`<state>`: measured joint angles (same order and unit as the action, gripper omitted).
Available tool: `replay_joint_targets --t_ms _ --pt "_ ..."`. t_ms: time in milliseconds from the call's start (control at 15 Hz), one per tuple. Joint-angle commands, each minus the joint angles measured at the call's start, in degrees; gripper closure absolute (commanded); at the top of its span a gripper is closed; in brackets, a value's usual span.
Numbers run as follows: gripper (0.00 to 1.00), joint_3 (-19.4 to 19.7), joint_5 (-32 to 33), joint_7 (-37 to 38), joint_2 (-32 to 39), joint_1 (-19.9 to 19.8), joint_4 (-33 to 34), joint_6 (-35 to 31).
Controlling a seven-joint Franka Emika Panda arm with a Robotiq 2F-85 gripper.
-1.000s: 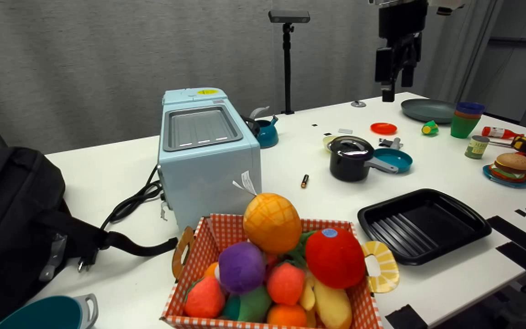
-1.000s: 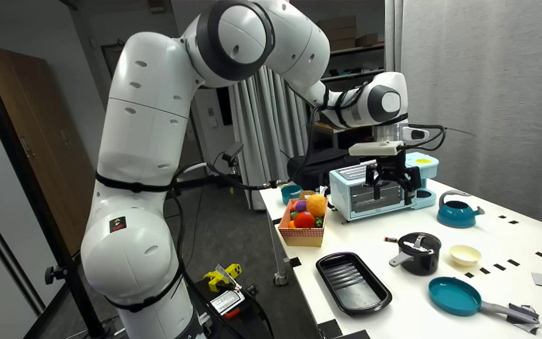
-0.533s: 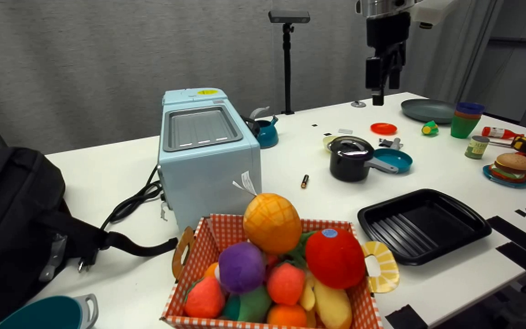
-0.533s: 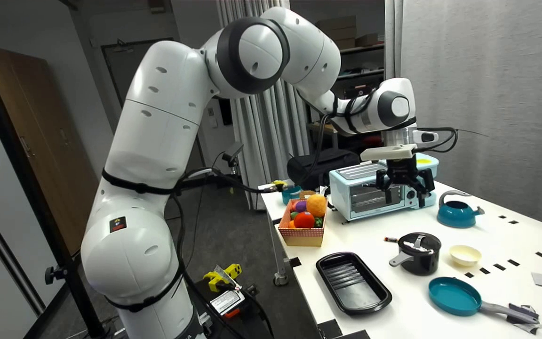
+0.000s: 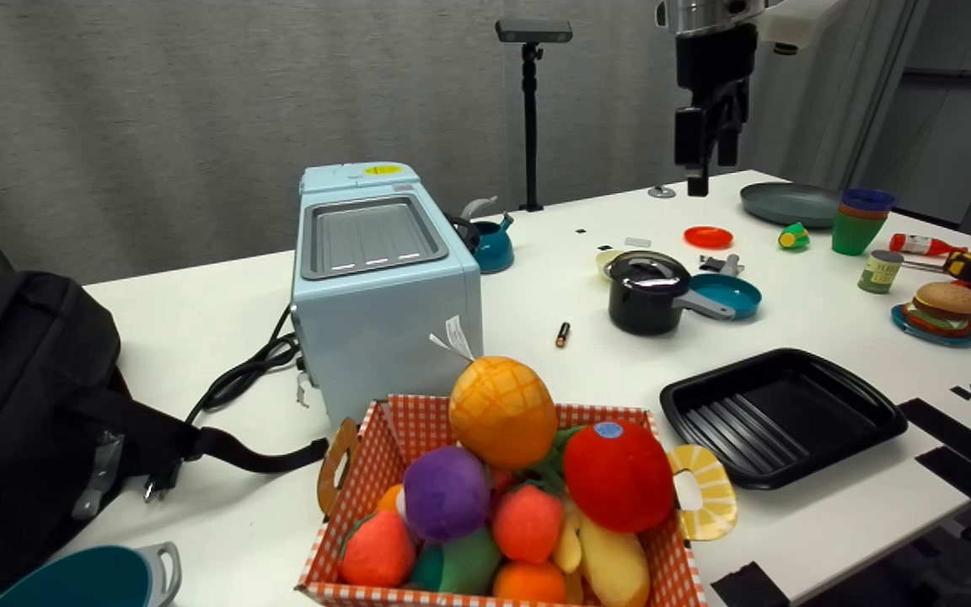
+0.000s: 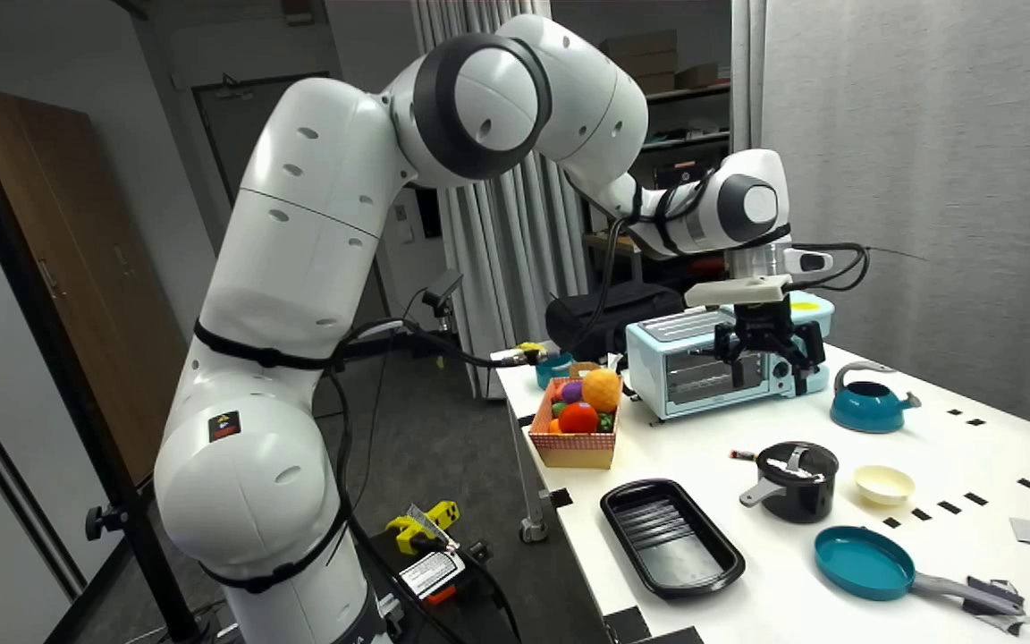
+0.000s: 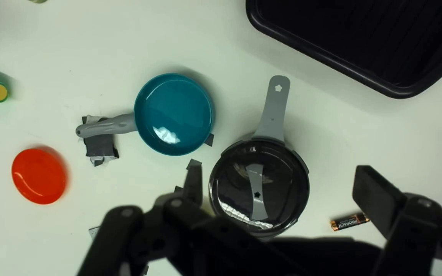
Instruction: Move the lid from the black pot to the blue pan
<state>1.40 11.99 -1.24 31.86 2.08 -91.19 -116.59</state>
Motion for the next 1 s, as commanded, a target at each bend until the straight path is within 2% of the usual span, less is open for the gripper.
replay_joint_targets --t_ms 0,333,933 --pt "0.0 -0.21 -0.04 -0.34 1.89 0.17 1.32 -0.03" --pt "0.0 -1.32 -1.06 -3.16 4.12 -0.75 1.61 -2.46" --pt "0.0 -1.01 -0.67 -5.16 9.84 -1.12 2.37 -12.51"
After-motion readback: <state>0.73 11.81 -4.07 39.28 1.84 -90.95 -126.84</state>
